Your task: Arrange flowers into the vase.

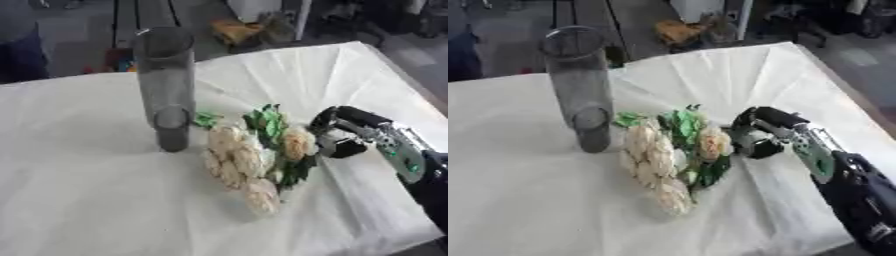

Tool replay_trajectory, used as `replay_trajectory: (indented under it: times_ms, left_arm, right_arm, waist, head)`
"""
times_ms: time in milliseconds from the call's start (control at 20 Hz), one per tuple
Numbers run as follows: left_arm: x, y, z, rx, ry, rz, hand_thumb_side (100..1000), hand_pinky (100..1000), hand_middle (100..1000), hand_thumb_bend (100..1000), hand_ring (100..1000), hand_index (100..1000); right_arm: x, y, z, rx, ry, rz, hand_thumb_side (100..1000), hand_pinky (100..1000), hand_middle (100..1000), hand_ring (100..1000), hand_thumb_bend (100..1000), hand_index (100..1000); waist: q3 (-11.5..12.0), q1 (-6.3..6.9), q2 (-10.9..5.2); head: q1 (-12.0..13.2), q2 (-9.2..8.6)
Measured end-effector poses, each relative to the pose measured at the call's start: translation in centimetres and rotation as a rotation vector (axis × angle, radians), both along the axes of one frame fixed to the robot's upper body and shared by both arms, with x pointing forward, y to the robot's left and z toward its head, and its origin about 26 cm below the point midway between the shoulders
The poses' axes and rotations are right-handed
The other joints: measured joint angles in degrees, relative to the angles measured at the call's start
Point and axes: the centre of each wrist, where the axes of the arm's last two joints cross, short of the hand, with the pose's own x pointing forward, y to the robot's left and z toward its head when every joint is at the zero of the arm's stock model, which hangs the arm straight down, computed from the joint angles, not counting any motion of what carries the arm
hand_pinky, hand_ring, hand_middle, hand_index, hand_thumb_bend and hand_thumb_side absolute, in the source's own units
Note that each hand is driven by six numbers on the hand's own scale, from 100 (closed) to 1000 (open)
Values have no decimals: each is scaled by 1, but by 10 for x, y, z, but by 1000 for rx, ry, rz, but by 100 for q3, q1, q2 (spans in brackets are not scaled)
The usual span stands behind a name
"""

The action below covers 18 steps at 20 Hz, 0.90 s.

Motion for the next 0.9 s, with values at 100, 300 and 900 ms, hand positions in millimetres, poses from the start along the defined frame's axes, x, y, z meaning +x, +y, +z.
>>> replay_trajectory:
  times_ms: [100, 300, 900]
  left_arm:
    - [0, 0, 0, 0, 0, 0, 1000, 791, 900, 799, 1000, 876]
    - [0, 0, 0, 0, 0, 0, 1000, 792, 900, 799, 1000, 876]
    - [0, 0, 0, 0, 0, 0, 1000, 792, 900, 799, 1000, 876]
  right_arm:
    - [0, 0, 0, -8, 2, -1, 288, 842, 595, 671, 368, 739]
    - [0, -1, -1, -25, 8, -4, 293, 802, 574, 625, 366, 716]
    - [2, -4, -2, -79, 8, -25, 307, 760, 517, 581, 356, 677]
  waist:
    - [0, 0, -4]
    - [0, -2, -11]
    - [7, -17, -17]
  head:
    - [-9, 0]
    - [-21, 1]
    - [-46, 6]
